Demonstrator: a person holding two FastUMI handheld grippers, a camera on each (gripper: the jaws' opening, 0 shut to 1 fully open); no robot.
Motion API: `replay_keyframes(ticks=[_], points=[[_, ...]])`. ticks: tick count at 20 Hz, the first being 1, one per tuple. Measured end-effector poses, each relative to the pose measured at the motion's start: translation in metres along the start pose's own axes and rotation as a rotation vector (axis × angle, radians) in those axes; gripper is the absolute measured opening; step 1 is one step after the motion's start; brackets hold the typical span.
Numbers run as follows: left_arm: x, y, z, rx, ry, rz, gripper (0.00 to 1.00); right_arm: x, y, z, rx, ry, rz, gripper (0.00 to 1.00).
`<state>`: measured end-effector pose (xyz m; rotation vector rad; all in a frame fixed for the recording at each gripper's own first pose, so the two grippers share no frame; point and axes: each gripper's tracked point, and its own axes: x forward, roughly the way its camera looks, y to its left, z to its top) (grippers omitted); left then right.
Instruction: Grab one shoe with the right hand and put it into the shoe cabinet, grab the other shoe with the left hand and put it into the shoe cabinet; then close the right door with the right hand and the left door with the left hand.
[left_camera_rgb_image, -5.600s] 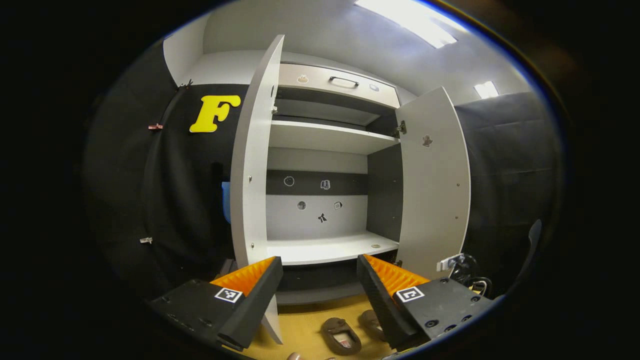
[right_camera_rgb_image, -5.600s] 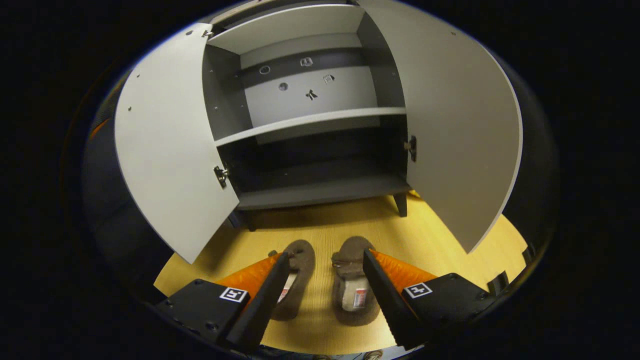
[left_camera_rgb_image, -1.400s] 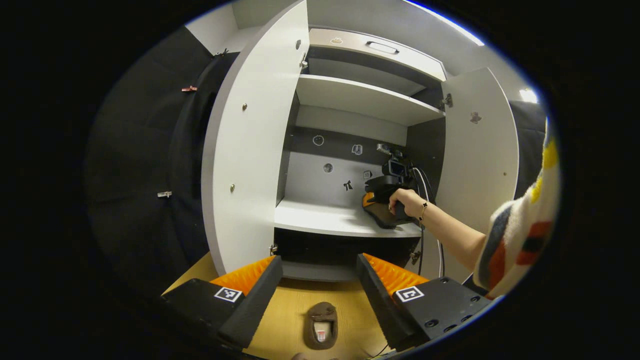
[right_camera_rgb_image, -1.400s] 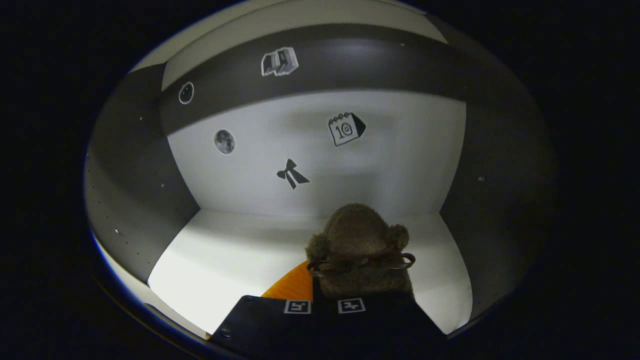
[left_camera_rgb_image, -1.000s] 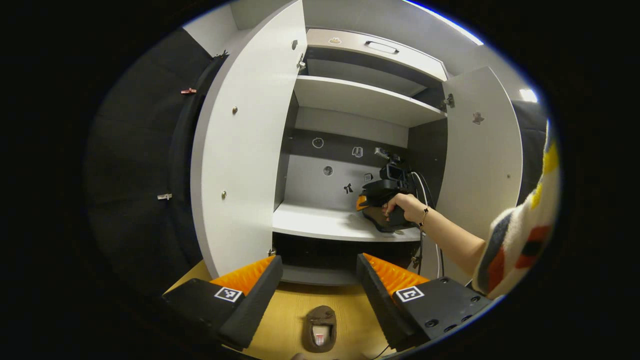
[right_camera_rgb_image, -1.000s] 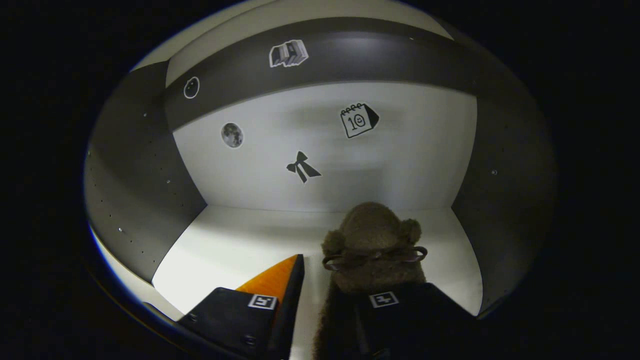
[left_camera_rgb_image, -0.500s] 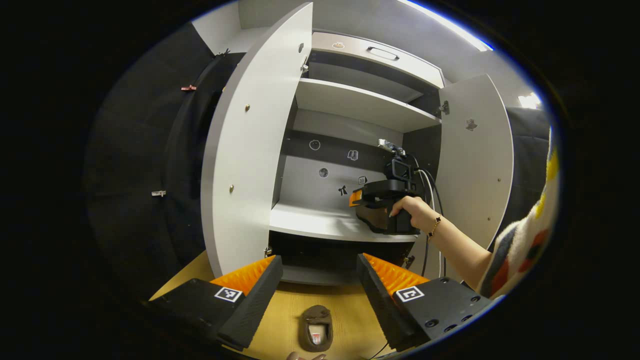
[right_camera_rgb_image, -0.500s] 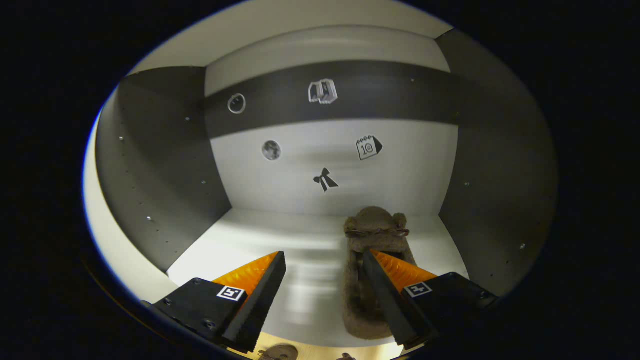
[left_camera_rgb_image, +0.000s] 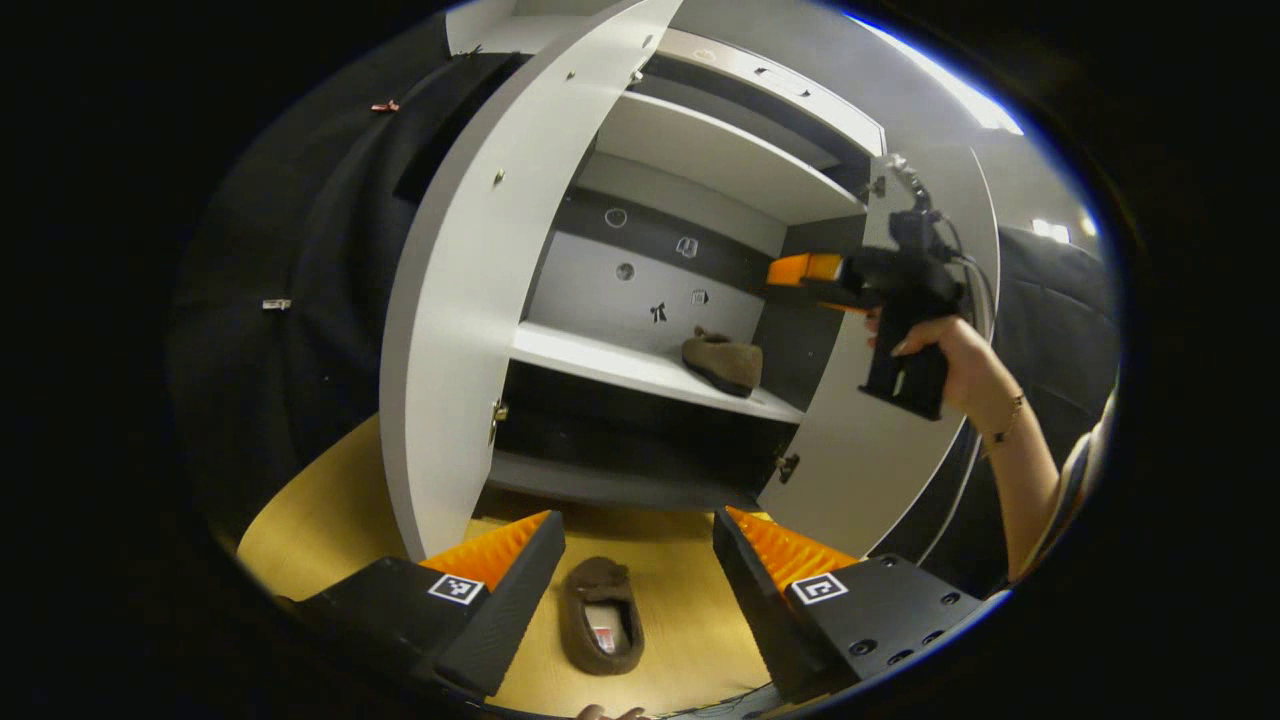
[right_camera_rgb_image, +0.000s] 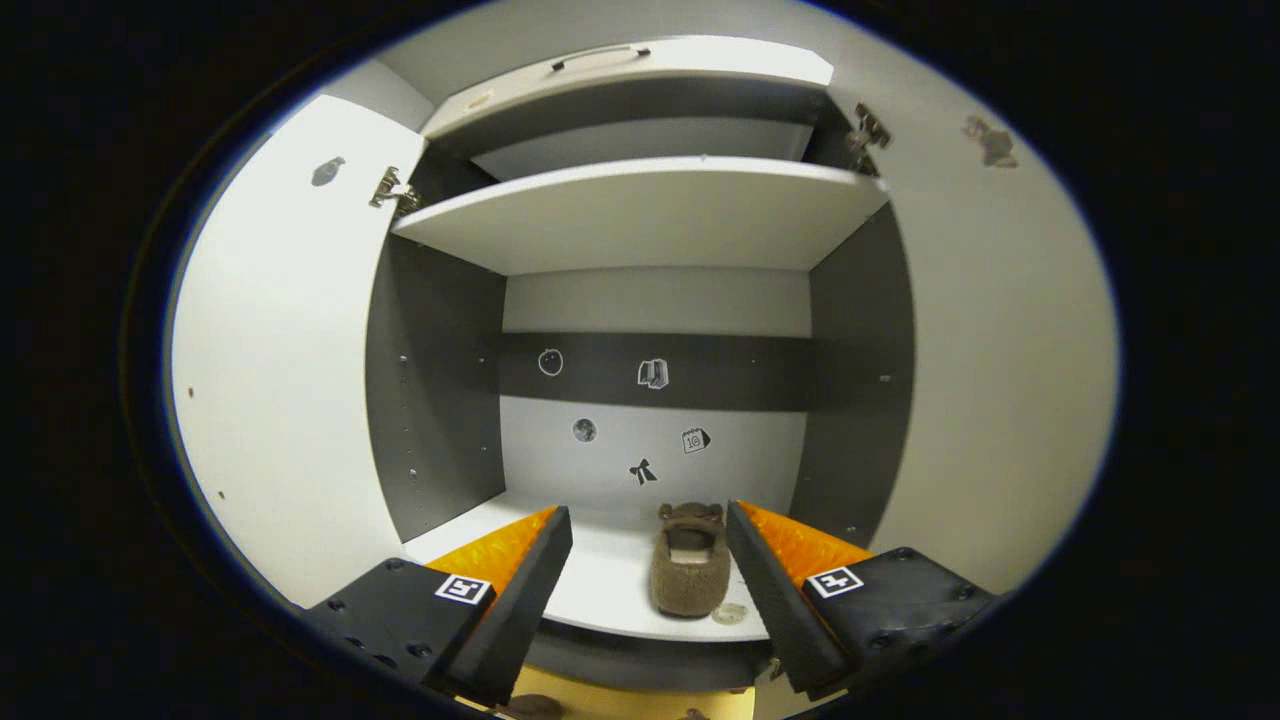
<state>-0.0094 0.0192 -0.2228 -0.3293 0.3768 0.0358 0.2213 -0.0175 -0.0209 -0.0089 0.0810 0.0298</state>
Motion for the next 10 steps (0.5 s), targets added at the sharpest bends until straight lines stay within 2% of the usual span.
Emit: replay_keyframes(ticks=[3,6,8,10], points=[[0.015,0.017,-0.057,0.095,0.126,0.019,0.95,-0.055,0.002,0.0,0.036,-0.029,-0.006,0.99],[0.037,0.019,-0.106,0.165,0.226,-0.016,0.95,-0.098,-0.008,-0.005,0.012,-0.053,-0.051,0.98],[0.051,0.023,-0.126,0.129,0.255,-0.031,0.95,-0.125,-0.009,-0.016,-0.021,-0.038,-0.07,0.99],[0.067,0.033,-0.141,0.092,0.279,0.003,0.95,-0.145,-0.005,-0.024,-0.012,-0.02,-0.069,0.98]])
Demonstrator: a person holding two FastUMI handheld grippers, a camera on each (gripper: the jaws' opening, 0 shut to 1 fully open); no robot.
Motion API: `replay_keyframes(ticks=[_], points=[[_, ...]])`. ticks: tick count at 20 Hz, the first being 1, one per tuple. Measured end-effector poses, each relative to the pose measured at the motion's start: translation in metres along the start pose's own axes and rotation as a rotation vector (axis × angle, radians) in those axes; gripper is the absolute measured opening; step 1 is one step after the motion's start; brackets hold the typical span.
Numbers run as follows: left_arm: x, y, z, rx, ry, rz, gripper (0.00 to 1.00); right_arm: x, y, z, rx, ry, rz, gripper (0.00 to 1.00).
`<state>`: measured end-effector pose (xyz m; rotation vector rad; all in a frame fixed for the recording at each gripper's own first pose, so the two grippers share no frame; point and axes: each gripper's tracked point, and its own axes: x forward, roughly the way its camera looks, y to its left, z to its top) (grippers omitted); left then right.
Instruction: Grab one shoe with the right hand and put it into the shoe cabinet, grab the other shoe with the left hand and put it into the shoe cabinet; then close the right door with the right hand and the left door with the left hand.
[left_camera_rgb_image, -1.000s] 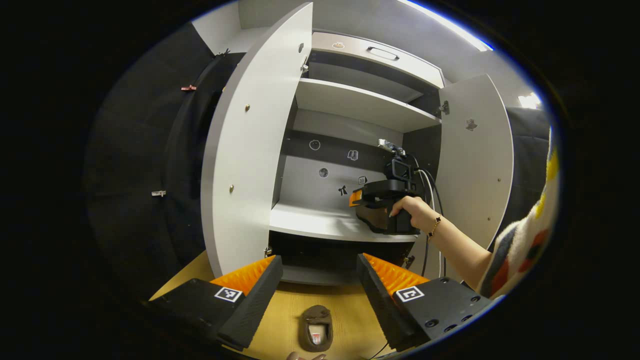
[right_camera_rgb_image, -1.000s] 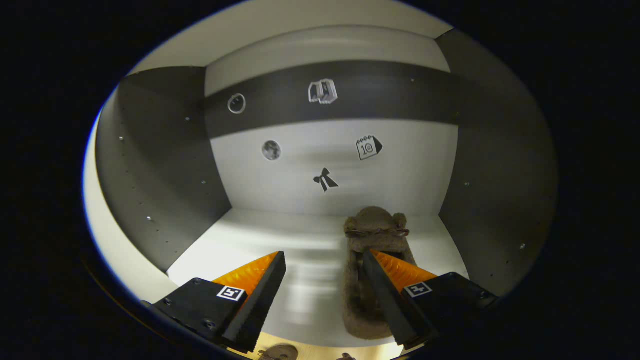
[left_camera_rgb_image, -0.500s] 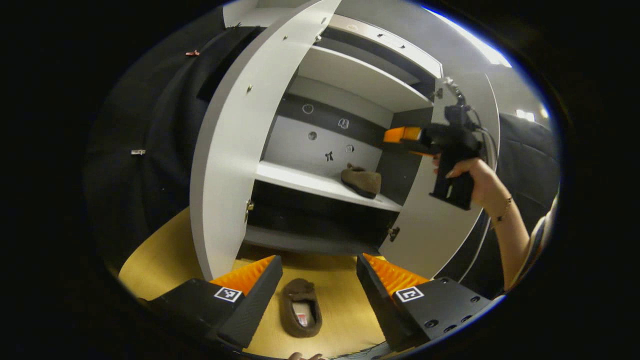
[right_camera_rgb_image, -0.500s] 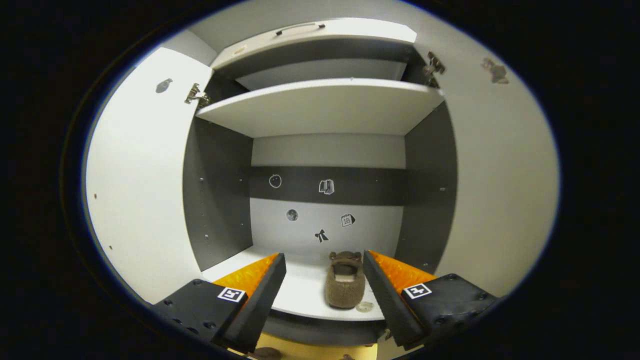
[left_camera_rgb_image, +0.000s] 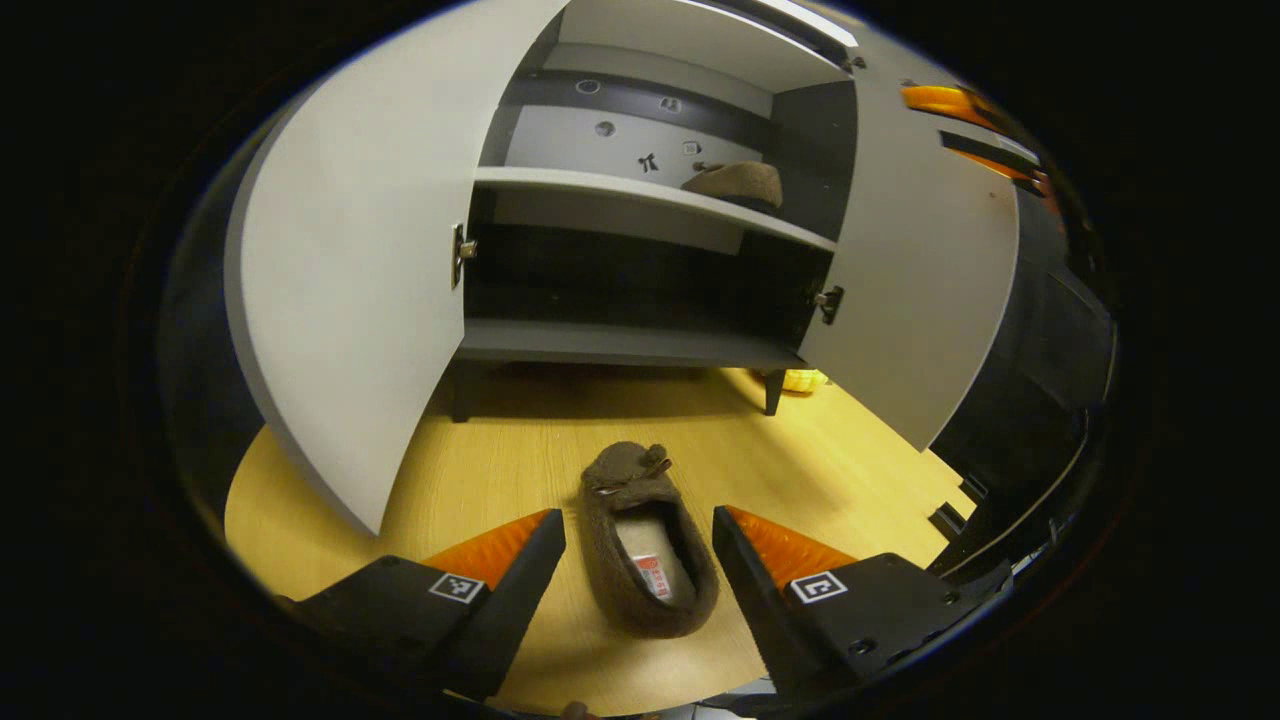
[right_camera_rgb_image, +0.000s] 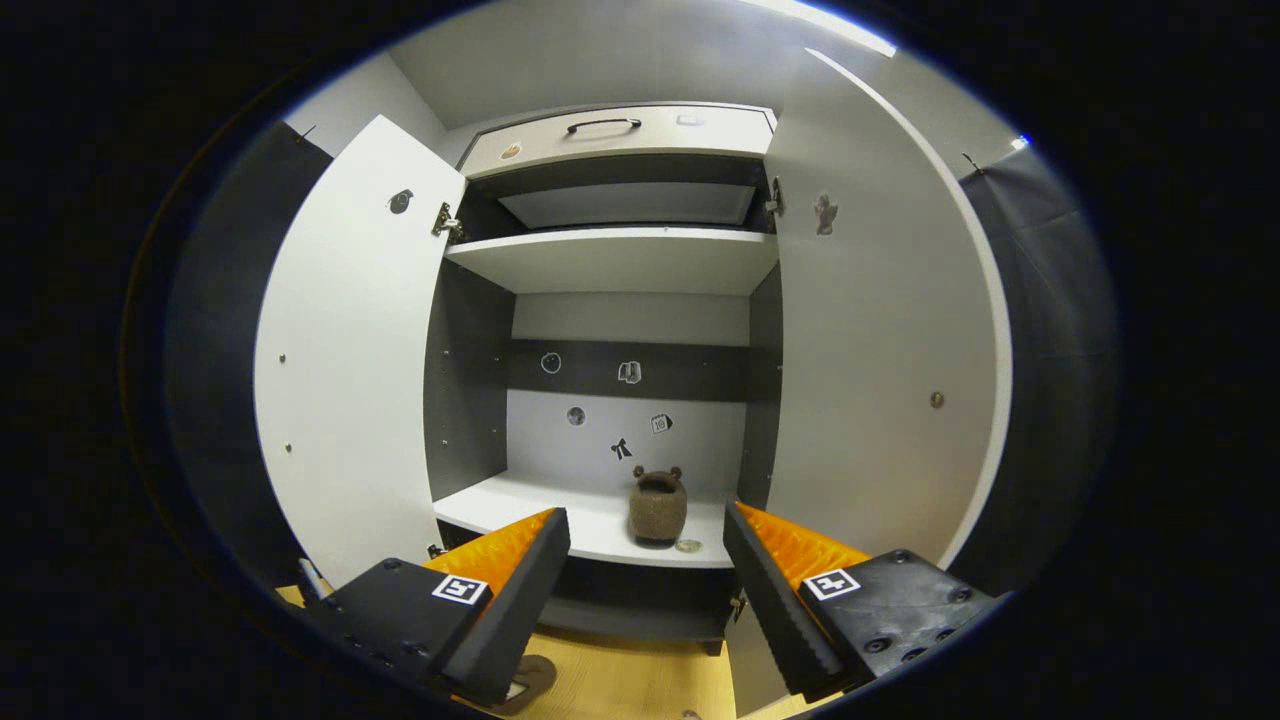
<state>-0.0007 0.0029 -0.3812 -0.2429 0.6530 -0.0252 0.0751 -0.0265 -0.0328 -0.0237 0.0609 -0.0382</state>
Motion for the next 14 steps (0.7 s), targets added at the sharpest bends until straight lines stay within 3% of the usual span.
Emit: replay_keyframes(ticks=[2,5,7,8,11,14], points=[[0.02,0.015,-0.01,-0.011,0.017,0.045,0.91,-0.013,-0.002,-0.007,-0.008,0.027,0.0,0.98],[0.044,0.022,-0.033,-0.001,0.078,0.053,0.9,-0.022,-0.006,-0.005,-0.038,0.023,0.003,0.99],[0.06,0.027,-0.043,0.02,0.096,0.072,0.84,-0.023,-0.007,-0.007,-0.048,0.035,0.009,0.99],[0.066,0.026,-0.046,0.022,0.104,0.069,0.75,-0.022,-0.005,-0.006,-0.049,0.035,0.017,0.99],[0.085,0.021,-0.053,0.014,0.1,0.052,0.74,-0.019,-0.003,-0.02,-0.082,0.067,0.035,0.99],[0.099,0.035,-0.046,0.03,0.071,0.102,0.69,-0.018,0.005,-0.031,-0.118,0.102,0.071,0.98]])
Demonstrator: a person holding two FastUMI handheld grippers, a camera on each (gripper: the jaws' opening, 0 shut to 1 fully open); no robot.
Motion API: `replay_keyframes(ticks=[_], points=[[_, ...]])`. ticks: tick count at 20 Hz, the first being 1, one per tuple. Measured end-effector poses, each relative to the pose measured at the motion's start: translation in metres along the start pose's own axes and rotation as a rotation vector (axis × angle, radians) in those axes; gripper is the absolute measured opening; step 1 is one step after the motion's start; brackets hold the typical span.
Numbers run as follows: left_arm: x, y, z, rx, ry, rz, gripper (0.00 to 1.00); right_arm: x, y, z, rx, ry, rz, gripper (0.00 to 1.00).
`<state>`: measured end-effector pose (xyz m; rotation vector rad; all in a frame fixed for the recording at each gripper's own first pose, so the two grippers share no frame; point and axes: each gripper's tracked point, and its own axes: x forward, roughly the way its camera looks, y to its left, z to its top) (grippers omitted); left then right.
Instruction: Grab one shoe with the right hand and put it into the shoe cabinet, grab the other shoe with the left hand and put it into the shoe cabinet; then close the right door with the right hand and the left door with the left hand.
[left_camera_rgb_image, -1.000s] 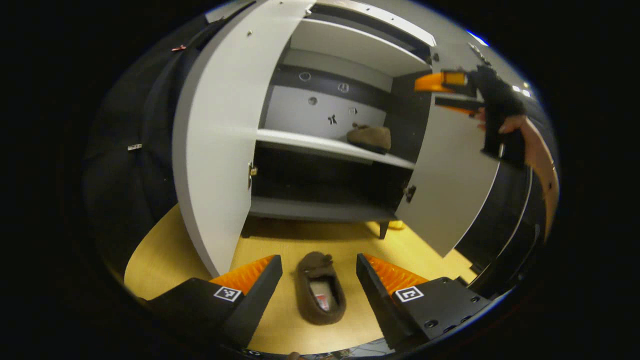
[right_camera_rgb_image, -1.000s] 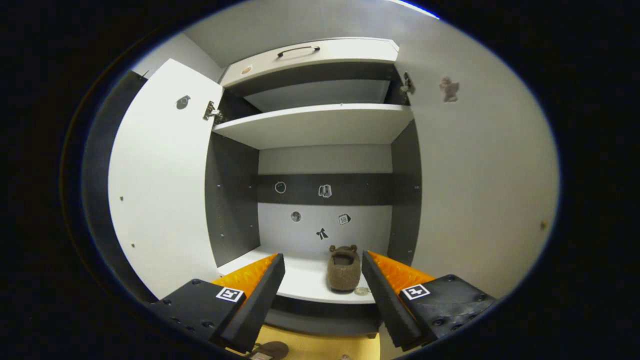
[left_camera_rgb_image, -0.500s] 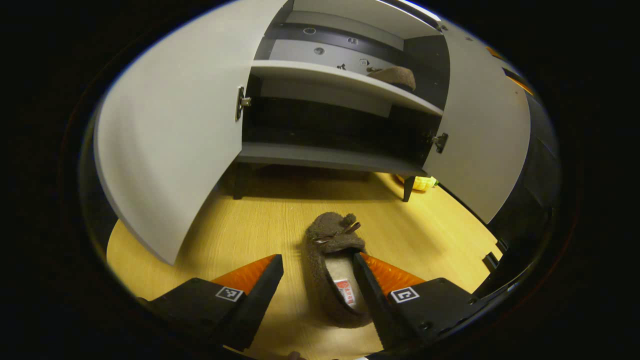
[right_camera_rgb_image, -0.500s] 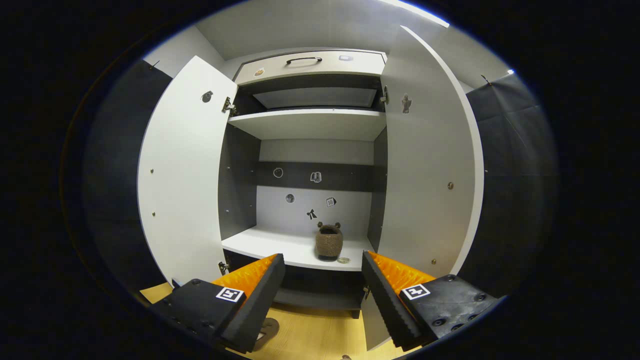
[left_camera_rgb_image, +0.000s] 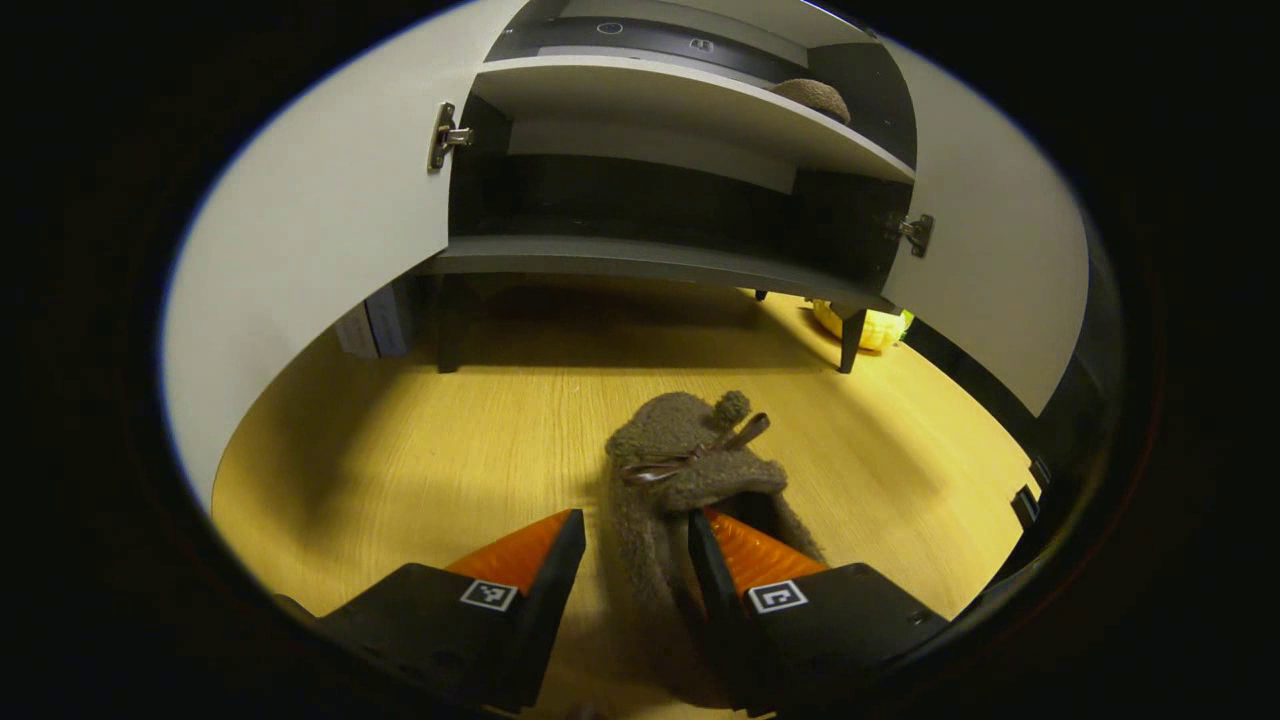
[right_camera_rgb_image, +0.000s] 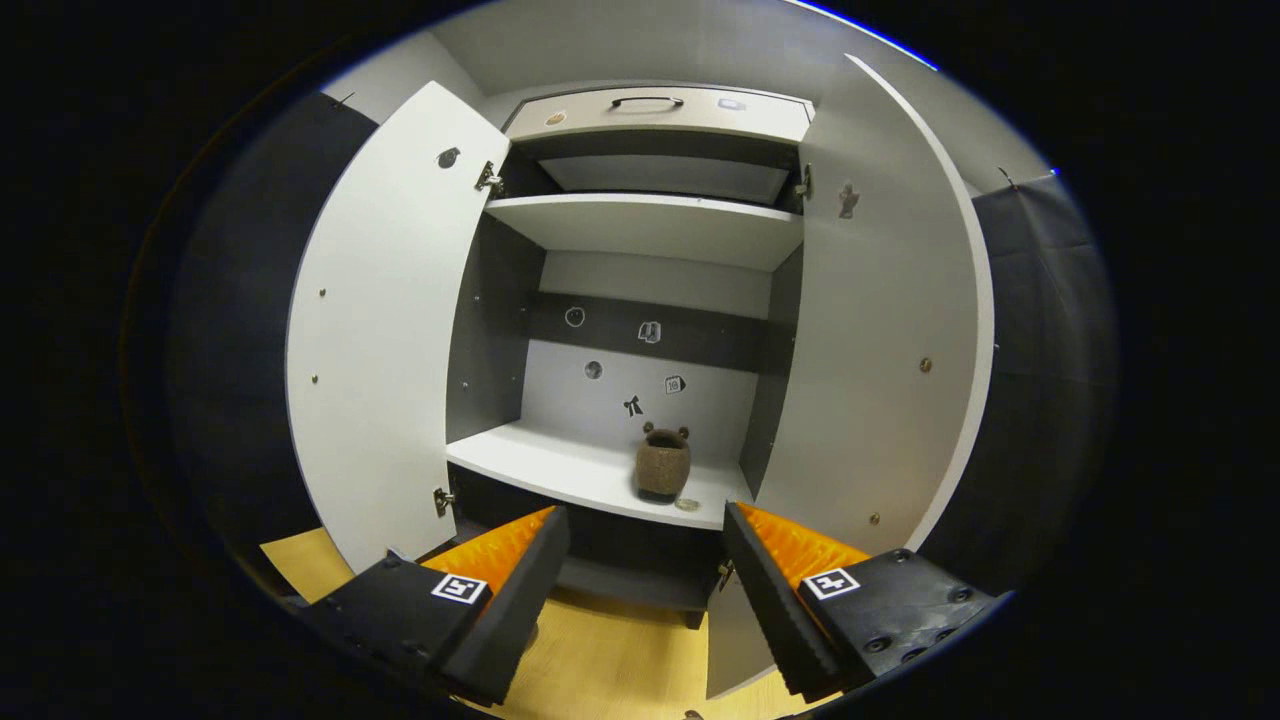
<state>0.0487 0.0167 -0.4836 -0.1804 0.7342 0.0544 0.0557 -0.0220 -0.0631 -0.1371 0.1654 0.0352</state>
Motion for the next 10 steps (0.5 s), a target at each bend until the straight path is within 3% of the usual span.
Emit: replay_keyframes(ticks=[5,8,10], points=[[0.017,-0.003,0.003,-0.049,0.0,-0.034,0.51,0.01,0.001,-0.013,-0.009,0.028,0.034,0.98],[0.021,0.005,0.007,-0.017,-0.014,0.014,0.2,0.014,-0.004,-0.022,0.002,0.052,0.039,0.98],[0.02,0.003,0.006,-0.003,-0.006,0.025,0.08,0.016,-0.007,-0.029,0.003,0.069,0.038,0.98]])
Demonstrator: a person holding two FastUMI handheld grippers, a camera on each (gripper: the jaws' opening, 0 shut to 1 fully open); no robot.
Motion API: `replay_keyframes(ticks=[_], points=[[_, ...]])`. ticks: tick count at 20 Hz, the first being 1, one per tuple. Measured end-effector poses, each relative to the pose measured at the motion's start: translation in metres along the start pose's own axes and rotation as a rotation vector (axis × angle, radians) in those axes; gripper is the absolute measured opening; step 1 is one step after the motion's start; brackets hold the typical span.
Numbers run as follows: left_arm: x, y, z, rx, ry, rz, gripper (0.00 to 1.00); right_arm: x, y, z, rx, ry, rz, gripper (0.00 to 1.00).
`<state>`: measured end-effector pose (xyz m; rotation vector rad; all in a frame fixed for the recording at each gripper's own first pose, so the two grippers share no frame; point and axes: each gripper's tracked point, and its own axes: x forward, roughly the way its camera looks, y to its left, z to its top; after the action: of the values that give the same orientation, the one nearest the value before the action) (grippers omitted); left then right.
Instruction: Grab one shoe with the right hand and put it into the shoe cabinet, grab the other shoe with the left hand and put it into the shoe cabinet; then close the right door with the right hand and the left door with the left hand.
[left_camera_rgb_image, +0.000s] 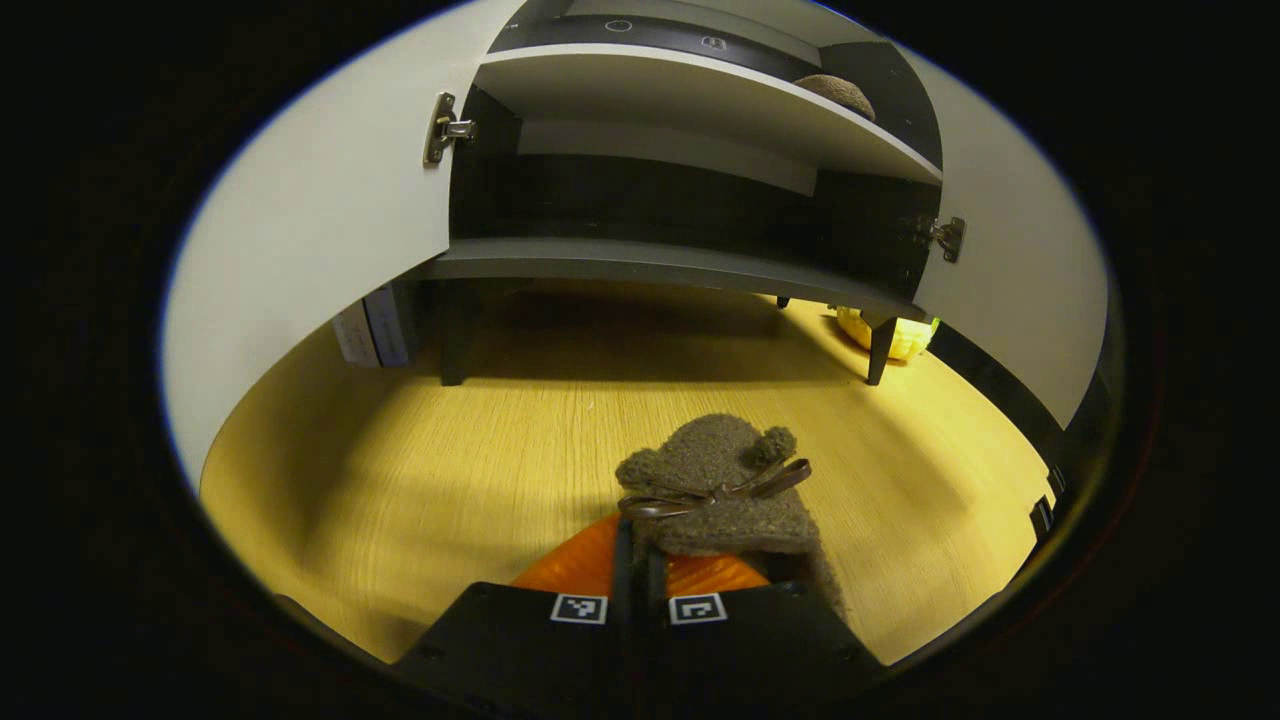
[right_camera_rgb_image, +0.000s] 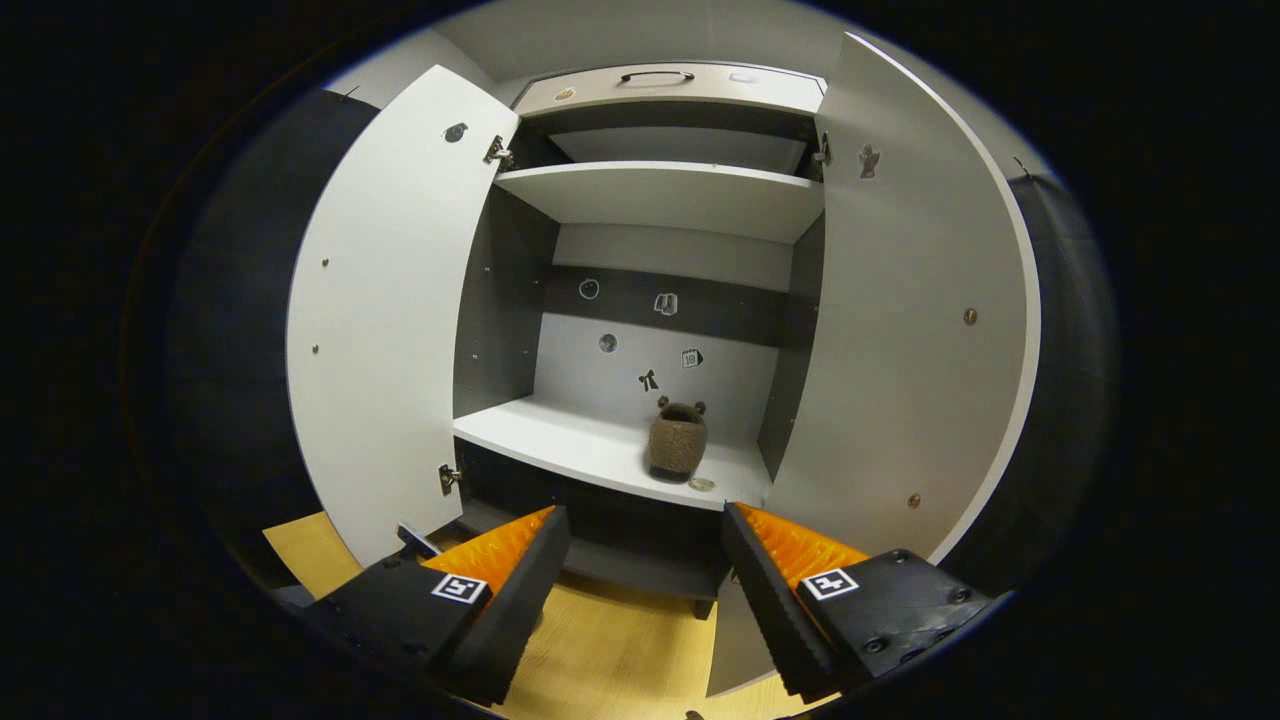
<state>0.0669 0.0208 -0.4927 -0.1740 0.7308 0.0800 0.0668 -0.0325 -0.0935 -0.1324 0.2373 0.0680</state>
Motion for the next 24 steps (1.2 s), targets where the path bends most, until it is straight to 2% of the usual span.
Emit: replay_keyframes(ticks=[2,5,10,16,18,20,24], points=[[-0.005,-0.005,0.0,0.012,0.01,-0.017,0.05,0.001,0.0,-0.003,0.009,0.007,0.005,0.98],[-0.028,-0.013,0.012,0.036,-0.006,-0.031,0.05,0.003,0.002,-0.003,0.024,0.004,0.023,0.98],[-0.114,-0.027,0.071,0.021,-0.091,-0.056,0.05,0.007,0.013,0.001,0.065,-0.019,0.07,0.98],[-0.224,-0.024,0.162,0.0,-0.175,0.048,0.05,0.01,0.023,0.003,0.145,-0.047,0.13,0.98],[-0.246,-0.022,0.199,-0.014,-0.198,0.073,0.05,0.009,0.024,0.003,0.165,-0.048,0.143,0.98],[-0.252,-0.023,0.236,-0.022,-0.225,0.08,0.05,0.007,0.027,0.005,0.191,-0.054,0.158,0.98],[-0.219,-0.024,0.309,0.03,-0.274,0.097,0.05,0.0,0.028,0.013,0.201,-0.083,0.171,0.98]])
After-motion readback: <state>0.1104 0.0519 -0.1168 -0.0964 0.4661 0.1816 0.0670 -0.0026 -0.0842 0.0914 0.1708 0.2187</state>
